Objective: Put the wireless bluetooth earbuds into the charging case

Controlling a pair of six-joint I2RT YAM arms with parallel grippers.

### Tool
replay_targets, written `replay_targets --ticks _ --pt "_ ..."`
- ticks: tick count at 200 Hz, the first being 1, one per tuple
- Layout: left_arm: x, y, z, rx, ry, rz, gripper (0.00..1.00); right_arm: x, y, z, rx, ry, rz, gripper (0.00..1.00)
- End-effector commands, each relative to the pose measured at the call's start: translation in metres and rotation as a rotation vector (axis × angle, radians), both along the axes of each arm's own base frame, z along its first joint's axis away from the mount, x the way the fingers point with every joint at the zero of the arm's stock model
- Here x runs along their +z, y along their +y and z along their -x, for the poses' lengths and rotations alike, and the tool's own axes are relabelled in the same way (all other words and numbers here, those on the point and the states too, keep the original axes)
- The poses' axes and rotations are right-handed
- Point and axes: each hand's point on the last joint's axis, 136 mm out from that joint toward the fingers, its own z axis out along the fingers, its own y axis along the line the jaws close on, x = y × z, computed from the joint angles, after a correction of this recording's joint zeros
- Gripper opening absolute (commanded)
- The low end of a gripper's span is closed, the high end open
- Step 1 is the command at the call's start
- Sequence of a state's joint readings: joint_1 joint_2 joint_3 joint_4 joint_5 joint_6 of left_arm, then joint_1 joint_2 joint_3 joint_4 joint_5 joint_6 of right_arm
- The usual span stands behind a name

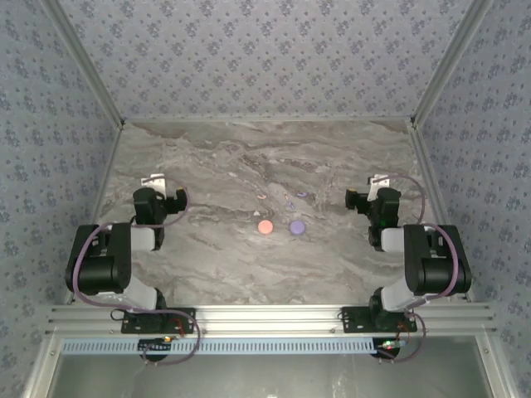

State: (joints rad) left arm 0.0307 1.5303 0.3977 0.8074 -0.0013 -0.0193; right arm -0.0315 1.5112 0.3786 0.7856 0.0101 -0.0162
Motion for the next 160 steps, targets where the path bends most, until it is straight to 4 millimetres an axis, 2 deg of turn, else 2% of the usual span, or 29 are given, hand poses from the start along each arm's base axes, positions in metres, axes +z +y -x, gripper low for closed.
replay_targets --ticks 1,160 --pt "0.0053 0.0001 -0.0047 0.009 -0.014 -0.001 0.99 0.0032 -0.0018 -0.0043 0.004 -0.005 0.004 1.00" --pt "0.0094 0.0017 -0.0045 0.018 -0.015 -0.003 0.99 0.0067 -0.0056 -0.0046 -0.028 -0.006 0.016 1.00"
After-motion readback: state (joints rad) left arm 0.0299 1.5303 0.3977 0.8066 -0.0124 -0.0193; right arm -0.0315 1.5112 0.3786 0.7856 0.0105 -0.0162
